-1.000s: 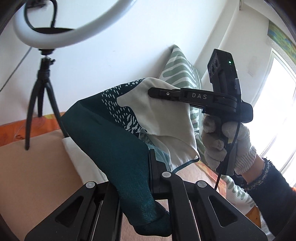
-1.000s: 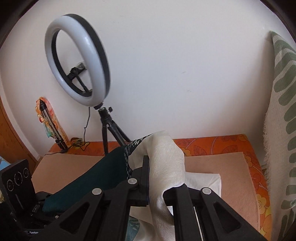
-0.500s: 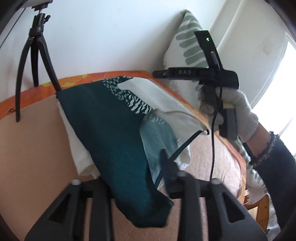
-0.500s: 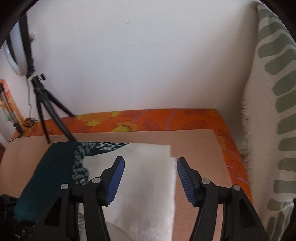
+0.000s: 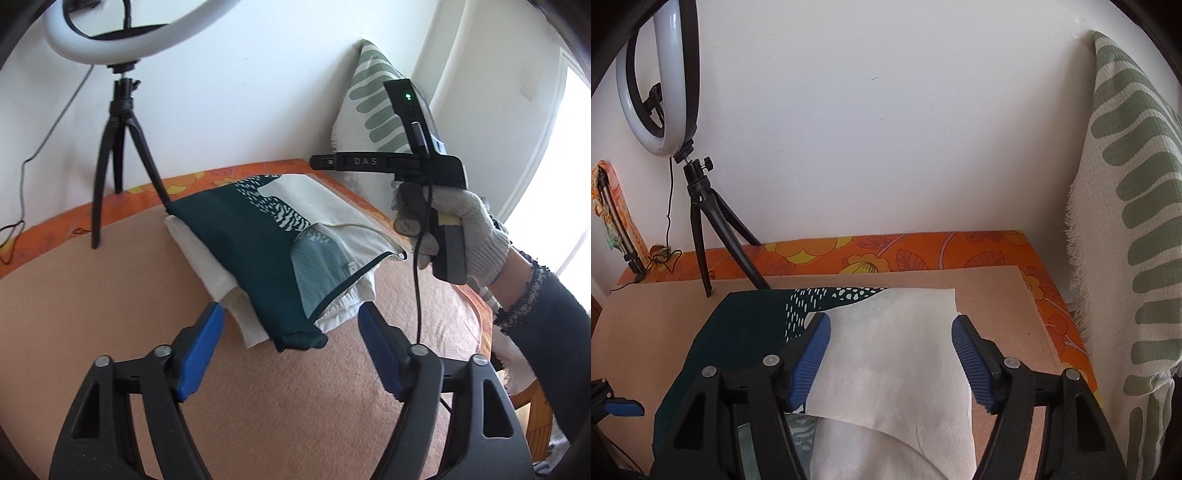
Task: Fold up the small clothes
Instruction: 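Set the bundle on the white cloth stack and open both grippers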
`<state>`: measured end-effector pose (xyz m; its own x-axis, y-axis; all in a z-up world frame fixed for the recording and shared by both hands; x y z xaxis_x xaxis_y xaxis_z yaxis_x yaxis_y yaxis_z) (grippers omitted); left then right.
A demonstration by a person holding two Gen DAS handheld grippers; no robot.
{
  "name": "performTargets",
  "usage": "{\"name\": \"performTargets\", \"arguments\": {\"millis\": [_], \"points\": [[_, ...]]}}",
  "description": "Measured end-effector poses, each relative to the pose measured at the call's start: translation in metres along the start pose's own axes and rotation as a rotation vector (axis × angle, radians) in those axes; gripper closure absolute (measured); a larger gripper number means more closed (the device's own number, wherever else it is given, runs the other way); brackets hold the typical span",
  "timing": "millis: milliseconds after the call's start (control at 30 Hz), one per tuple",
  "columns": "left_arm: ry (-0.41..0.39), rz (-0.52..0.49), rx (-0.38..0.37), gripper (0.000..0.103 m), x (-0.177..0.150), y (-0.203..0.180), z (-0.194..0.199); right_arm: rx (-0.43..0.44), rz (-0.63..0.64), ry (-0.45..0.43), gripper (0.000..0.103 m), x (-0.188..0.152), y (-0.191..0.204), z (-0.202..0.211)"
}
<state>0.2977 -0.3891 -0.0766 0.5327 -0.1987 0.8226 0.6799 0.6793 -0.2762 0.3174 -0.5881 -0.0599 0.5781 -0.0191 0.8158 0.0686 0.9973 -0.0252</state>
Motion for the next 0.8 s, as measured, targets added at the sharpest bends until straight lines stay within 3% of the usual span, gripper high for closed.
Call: {"name": "performTargets", "arguments": {"millis": [167, 433, 800], "points": [[-0.003, -0.010, 0.040, 0.023, 0.003, -0.003, 0.015, -0.038, -0.014, -0.020, 0.015, 0.000, 0.010, 0.034], [-0.013, -0.007, 0.069, 0.023, -0.001, -0.014, 0.061, -0.075, -0.016, -0.046, 0.009, 0.000, 0.044, 0.094], [-0.067, -0.003, 0.091, 0.023, -0.019, -0.019, 0.143, -0.001, -0.011, -0.104, 0.007, -0.018, 0.121, 0.186]]}}
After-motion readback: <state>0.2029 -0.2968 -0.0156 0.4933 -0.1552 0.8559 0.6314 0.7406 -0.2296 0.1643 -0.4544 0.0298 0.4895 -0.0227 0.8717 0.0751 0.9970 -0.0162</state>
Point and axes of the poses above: each gripper's, at about its wrist camera, not at the fingertips, and z roughly against the way its jaws point, y to its left, x to its top, the point moved 1 cm from there along -z, roughly the way its jaws point, and after that the axes turned 12 degrees about -y, right-handed, at the moved point
